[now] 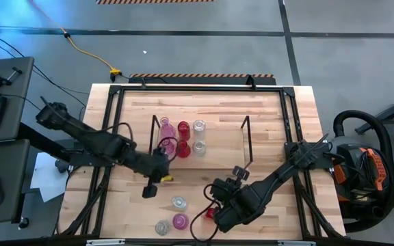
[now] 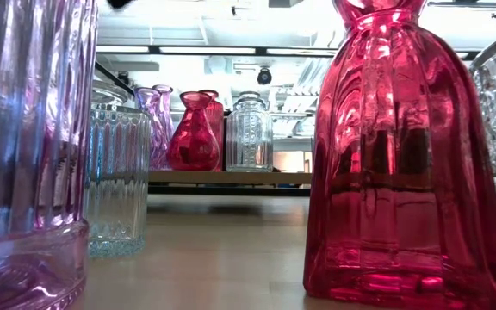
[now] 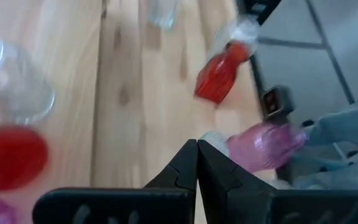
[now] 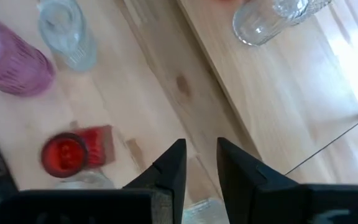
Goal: Sort vases onto shelf
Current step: Put the transparent vase aligned with the other transparent vases on the shelf
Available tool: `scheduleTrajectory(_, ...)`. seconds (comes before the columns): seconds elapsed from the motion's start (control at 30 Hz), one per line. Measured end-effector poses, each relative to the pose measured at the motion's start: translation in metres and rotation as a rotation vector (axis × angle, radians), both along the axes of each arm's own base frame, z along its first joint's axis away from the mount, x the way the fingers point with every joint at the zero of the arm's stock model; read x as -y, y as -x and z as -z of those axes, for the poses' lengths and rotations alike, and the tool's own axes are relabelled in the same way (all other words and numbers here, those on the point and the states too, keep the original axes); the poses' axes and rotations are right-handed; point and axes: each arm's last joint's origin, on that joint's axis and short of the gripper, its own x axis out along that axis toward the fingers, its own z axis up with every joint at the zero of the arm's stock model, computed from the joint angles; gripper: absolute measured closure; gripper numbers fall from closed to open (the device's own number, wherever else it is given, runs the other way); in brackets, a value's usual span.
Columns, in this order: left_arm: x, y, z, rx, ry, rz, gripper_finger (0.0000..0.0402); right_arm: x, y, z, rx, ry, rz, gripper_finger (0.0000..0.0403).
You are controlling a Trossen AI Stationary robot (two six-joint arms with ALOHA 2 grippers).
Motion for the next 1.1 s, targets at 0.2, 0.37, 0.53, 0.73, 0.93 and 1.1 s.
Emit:
scheduleTrajectory(0.2, 0.028, 0.000, -0.021, 0.062, -0.041, -0.016, 0.0401, -0.007, 0.002, 0.006, -0.012, 0.010, -0.063, 0.0334)
scheduleTrajectory(0.37, 0.051, 0.000, -0.009, 0.017, -0.119, 0.107, 0.0401, -0.014, 0.004, 0.006, 0.001, -0.067, -0.014, 0.0334)
scheduleTrajectory(0.53, 0.060, -0.005, 0.017, -0.102, -0.251, 0.217, 0.0396, -0.016, 0.000, 0.006, 0.065, -0.116, 0.066, 0.0334)
scheduleTrajectory(0.73, 0.065, -0.017, 0.050, -0.228, -0.394, 0.392, 0.0358, -0.016, -0.002, 0.005, 0.085, -0.142, 0.087, 0.0334)
scheduleTrajectory(0.93, 0.066, -0.019, 0.074, -0.313, -0.587, 0.590, 0.0302, -0.017, -0.001, 0.005, 0.093, -0.151, 0.107, 0.0334)
scheduleTrajectory(1.1, 0.063, -0.028, 0.072, -0.250, -0.593, 0.564, 0.0267, -0.019, 0.000, 0.005, 0.094, -0.158, 0.115, 0.0334)
